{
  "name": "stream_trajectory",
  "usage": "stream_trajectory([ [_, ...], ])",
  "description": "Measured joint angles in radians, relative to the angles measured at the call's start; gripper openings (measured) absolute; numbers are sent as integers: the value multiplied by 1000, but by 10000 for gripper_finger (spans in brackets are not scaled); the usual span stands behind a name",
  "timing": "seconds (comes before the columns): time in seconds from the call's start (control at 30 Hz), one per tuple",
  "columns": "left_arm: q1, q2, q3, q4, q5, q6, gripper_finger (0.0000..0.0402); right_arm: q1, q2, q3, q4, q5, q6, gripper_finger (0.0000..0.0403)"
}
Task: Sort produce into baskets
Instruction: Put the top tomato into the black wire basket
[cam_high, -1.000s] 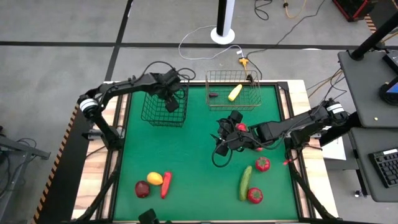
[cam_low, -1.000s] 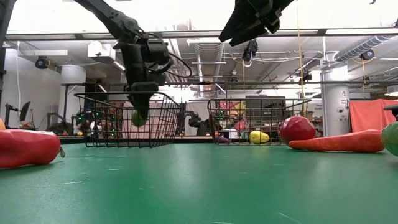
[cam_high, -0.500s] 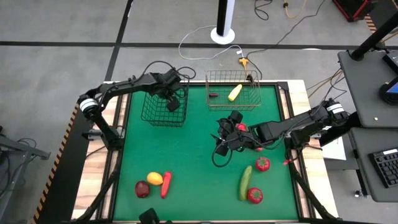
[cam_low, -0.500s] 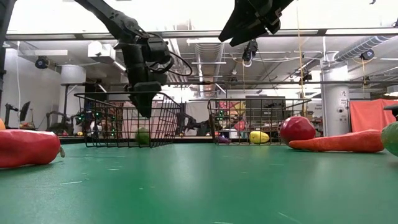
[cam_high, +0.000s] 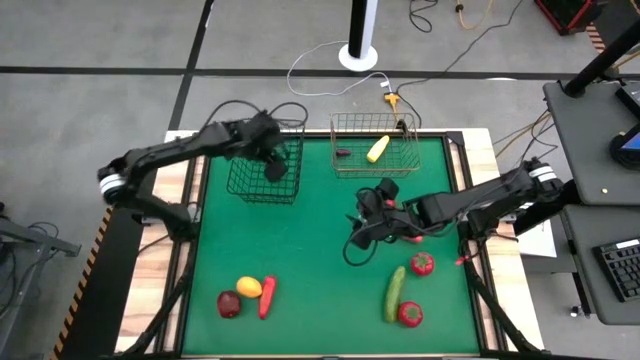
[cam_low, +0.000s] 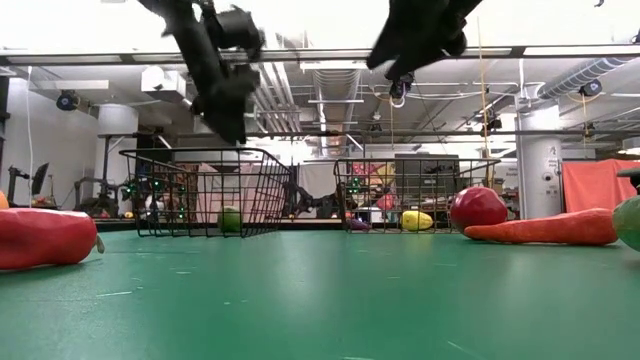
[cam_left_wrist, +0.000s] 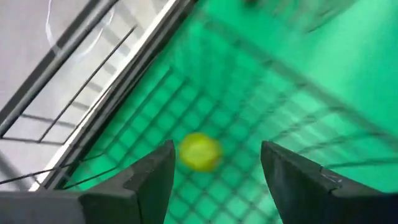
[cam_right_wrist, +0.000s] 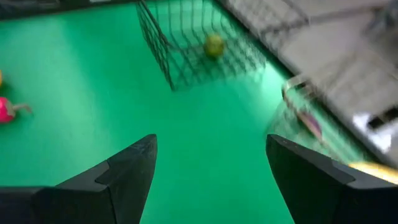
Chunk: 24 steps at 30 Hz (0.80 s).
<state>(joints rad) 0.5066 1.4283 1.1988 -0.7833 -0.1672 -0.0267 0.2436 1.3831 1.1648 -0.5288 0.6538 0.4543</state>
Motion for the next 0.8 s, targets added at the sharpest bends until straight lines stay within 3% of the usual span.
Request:
stream_trajectory([
  [0.2, -205, -209, -108, 124, -3, -98, 208, -33, -5, 66, -352, -113, 333, 292],
  [0.37, -402, -353, -228, 287, -18, -185, 208, -88, 1, 69, -569, -221, 488, 292],
  [0.57, -629, -456, -315, 397, -216, -256, 208, -130, 1, 57, -687, -260, 542, 306],
  [0.8, -838, -495, -349, 409, -466, -332, 207, -151, 13, 43, -685, -262, 541, 342],
])
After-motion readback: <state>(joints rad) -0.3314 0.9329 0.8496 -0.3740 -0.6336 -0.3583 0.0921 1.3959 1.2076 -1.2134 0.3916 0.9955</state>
